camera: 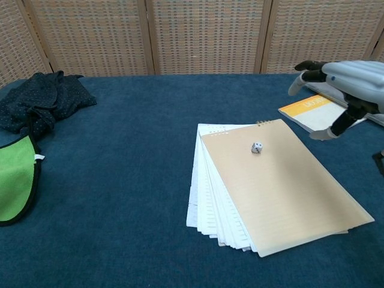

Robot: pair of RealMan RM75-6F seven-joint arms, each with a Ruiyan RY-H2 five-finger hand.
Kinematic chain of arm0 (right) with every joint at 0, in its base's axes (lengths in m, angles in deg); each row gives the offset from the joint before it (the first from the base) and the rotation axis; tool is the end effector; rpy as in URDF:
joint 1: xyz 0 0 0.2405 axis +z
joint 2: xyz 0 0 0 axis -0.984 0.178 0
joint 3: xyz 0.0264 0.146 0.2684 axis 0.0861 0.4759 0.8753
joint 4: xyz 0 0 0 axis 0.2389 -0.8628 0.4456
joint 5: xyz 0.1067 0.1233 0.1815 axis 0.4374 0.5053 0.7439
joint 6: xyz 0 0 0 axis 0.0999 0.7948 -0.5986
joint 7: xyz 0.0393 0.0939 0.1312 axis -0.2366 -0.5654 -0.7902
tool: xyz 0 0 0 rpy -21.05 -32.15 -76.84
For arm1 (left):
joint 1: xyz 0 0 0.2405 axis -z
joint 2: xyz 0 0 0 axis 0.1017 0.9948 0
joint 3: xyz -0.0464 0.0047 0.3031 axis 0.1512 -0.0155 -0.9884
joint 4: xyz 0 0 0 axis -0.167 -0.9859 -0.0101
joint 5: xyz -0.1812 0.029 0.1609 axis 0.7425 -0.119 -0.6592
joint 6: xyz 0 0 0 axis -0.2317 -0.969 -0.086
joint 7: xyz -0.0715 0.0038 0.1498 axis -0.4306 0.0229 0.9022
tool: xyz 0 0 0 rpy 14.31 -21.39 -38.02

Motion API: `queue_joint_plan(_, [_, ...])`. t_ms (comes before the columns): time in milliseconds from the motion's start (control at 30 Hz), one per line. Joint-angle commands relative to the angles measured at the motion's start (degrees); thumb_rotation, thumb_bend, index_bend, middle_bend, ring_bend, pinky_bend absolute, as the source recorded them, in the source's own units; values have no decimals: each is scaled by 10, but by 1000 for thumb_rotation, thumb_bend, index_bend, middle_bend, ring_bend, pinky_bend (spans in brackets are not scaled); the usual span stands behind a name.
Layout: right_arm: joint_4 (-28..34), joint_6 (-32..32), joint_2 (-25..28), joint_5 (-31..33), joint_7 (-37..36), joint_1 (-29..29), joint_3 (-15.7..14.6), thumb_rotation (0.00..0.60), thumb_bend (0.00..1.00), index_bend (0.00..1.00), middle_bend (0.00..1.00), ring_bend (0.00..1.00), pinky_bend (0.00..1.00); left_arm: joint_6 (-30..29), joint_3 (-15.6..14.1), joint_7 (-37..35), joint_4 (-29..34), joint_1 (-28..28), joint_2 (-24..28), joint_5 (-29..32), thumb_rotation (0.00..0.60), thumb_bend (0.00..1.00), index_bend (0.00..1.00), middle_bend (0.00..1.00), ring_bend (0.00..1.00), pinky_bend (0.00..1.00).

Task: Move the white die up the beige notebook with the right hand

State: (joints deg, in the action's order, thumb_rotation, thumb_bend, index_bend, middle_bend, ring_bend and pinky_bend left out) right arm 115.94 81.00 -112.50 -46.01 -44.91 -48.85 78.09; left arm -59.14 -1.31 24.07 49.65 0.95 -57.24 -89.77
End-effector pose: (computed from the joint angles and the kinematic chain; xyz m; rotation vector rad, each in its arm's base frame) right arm -0.2161 -0.3614 0.0056 1.6481 -0.8403 0.9343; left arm -0.3787 0.2214 0.1374 -1.4210 -0.8784 -0.8317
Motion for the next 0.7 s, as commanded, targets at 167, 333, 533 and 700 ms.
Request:
queue_joint_plan(167, [-28, 70, 42, -75, -82, -73, -63, 600, 371, 187, 0, 0, 0, -2, -1, 6, 2, 0, -1, -3, 600, 0, 0, 0, 0, 0])
queue_joint_plan(333, [-52, 117, 65, -113, -135, -121, -95, 600, 343, 110, 0, 0, 0, -7, 0, 11, 3, -2, -2, -2, 600, 0, 0, 0, 0, 0])
queue_joint_plan(533, [-80, 164, 83, -145, -177, -165, -121, 600, 311, 60, 0, 0, 0, -13, 5, 10, 0, -5, -4, 5, 600, 0, 0, 0, 0, 0])
queue_joint_plan(700, [-101, 199, 87, -176, -192, -186, -127, 600, 310, 59, 0, 0, 0, -20, 6, 9, 0, -9, -3, 6, 600, 0, 0, 0, 0, 0])
